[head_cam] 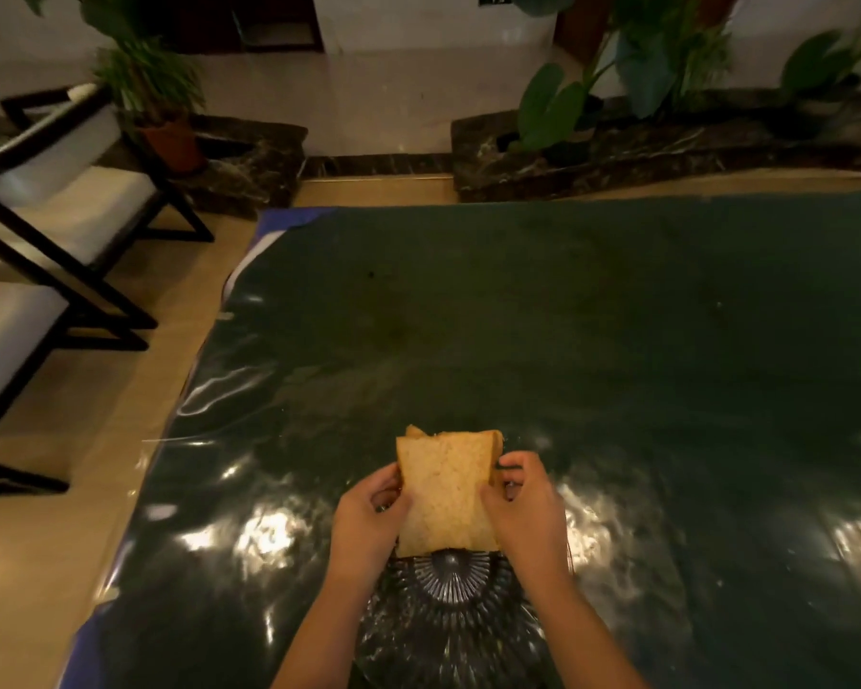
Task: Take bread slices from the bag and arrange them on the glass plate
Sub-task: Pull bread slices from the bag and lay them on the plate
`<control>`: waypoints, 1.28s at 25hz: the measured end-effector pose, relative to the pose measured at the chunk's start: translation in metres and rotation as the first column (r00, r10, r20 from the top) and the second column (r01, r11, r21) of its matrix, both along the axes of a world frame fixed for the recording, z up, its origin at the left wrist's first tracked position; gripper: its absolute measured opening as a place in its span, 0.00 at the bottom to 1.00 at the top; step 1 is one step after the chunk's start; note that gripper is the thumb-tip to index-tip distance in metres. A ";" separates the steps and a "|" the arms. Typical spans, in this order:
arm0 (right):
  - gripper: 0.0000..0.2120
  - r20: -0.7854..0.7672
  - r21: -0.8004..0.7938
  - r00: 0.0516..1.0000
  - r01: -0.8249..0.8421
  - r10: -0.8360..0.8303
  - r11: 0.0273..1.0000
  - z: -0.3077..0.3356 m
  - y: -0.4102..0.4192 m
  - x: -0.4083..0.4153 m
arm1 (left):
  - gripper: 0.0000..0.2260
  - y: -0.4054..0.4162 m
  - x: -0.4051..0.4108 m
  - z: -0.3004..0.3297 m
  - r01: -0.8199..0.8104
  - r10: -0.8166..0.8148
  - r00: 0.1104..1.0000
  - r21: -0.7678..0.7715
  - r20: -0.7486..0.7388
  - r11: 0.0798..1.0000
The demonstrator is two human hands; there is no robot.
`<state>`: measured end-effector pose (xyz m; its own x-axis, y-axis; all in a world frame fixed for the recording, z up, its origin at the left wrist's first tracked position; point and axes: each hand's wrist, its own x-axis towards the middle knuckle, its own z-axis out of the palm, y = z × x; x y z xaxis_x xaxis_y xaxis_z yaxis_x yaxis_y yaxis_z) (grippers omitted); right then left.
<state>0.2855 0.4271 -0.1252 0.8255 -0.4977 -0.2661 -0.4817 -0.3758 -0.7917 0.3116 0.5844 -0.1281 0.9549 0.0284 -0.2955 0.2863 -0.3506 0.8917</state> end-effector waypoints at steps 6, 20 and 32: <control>0.11 -0.074 -0.235 0.996 -0.074 0.058 0.969 -0.010 0.005 0.002 | 0.17 0.004 0.002 -0.013 0.043 -0.044 0.999 0.060 0.019 0.997; 0.06 0.006 -0.166 1.000 0.031 -0.030 0.986 -0.005 0.023 -0.007 | 0.13 0.000 -0.005 -0.011 0.020 -0.061 0.981 0.216 0.184 0.976; 0.04 -0.095 -0.100 0.994 0.050 -0.060 0.994 -0.009 0.011 -0.035 | 0.12 0.006 -0.031 -0.021 0.058 -0.054 0.998 0.137 -0.035 0.989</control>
